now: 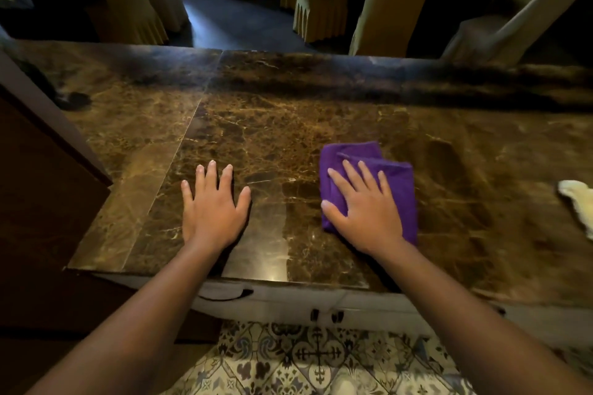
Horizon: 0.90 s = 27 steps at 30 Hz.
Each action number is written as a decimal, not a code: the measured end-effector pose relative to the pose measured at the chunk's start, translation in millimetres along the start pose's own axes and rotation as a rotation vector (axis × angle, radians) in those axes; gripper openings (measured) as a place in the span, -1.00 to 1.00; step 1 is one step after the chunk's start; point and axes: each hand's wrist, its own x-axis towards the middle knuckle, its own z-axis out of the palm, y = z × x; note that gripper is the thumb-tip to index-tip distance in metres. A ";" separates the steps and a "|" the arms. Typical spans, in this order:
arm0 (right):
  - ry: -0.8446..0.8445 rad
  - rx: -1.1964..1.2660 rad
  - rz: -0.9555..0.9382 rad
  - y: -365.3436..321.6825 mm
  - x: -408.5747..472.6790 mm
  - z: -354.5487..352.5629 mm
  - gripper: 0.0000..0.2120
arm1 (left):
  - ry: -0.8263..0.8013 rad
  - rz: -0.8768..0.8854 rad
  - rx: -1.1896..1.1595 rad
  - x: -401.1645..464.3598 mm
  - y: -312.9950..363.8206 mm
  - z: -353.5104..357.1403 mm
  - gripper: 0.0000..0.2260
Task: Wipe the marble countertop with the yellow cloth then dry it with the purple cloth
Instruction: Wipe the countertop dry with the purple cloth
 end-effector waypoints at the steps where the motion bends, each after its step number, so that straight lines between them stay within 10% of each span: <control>1: 0.001 0.010 0.001 -3.3 -23.1 0.7 -0.33 | -0.017 0.016 0.005 -0.7 -1.2 -0.4 -0.38; 11: -0.082 -0.005 0.052 -4.4 -119.8 4.5 -0.35 | -0.127 0.281 0.066 -11.6 -42.3 -0.2 -0.25; 27: -0.070 0.003 0.021 -55.0 176.2 9.3 -0.41 | -0.009 0.283 0.038 -15.4 -38.0 5.4 -0.37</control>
